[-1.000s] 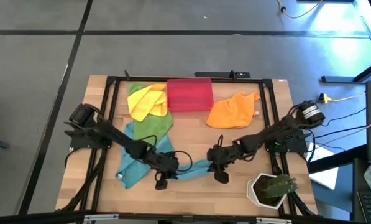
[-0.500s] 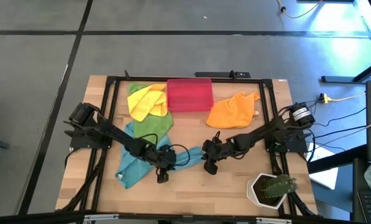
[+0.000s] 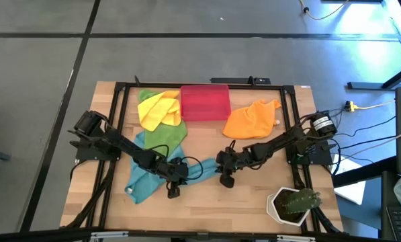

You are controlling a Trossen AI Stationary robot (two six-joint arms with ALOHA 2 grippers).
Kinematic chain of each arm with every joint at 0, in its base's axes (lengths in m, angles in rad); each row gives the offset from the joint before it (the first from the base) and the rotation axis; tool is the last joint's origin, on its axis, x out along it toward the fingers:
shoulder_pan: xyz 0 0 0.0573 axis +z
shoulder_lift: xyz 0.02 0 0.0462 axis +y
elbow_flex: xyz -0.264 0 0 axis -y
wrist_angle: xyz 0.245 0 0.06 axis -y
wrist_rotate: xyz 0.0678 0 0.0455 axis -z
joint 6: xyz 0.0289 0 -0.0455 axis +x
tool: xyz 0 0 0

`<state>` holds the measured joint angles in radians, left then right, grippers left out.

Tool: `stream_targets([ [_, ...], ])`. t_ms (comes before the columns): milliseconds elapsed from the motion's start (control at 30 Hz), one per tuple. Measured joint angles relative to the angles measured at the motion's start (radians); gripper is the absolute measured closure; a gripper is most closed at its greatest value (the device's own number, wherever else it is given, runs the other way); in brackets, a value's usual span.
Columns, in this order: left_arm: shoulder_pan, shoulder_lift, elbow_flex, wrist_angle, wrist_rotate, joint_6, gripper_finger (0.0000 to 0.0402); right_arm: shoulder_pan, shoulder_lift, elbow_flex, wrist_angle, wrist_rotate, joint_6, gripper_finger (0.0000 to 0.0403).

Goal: Roll microfiber towels into tight, uniform cylinder then place into a basket
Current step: Roll the right blue microfiber towel

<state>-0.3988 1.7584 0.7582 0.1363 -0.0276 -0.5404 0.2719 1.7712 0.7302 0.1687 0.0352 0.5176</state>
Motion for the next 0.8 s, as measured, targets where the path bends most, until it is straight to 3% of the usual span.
stream_targets([
  [167,0.000,0.001,0.000,0.008,0.005,0.000,0.0401,0.021,-0.054,-0.003,-0.023,-0.003,-0.083,0.0354],
  [467,-0.003,0.004,-0.003,0.074,0.049,0.032,0.0401,0.105,-0.145,-0.004,0.006,0.102,-0.260,0.0281],
  [633,-0.002,0.004,-0.003,0.112,0.057,0.050,0.0401,0.174,-0.161,-0.002,0.152,0.150,-0.444,0.0275],
  [800,-0.002,0.004,-0.003,0.170,0.057,0.078,0.0401,0.227,-0.141,0.000,0.272,0.152,-0.524,0.0275],
])
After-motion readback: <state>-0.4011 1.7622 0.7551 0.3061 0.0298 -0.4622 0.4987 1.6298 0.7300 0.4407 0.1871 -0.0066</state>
